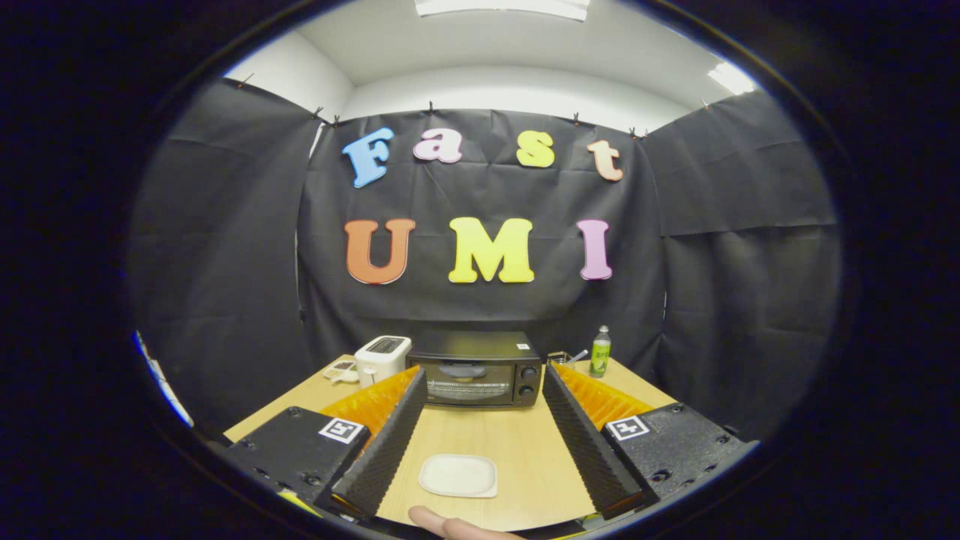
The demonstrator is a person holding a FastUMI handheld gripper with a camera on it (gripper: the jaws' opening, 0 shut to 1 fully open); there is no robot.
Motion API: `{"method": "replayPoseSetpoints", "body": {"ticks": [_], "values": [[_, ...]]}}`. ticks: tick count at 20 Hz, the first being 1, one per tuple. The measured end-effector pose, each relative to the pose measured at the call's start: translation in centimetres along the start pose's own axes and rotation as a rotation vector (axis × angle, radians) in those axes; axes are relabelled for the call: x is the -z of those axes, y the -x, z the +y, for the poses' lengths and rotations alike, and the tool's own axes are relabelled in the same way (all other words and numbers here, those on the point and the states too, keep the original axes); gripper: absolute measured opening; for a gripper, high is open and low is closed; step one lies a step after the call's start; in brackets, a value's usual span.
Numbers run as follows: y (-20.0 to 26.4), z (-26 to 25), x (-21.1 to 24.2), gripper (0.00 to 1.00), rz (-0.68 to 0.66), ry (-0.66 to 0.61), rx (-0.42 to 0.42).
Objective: Open the toaster oven, put the food inside, and close the toaster oven door.
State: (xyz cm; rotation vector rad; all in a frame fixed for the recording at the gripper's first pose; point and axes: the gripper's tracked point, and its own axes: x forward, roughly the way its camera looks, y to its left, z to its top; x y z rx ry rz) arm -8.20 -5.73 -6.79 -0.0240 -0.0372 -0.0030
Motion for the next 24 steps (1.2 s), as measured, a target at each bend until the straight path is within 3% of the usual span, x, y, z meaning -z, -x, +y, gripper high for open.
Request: {"method": "replayPoseSetpoints", "body": {"ticks": [24], "values": [[0.5,0.2,1.3,1.0,0.017,0.025,-0.023]]}}
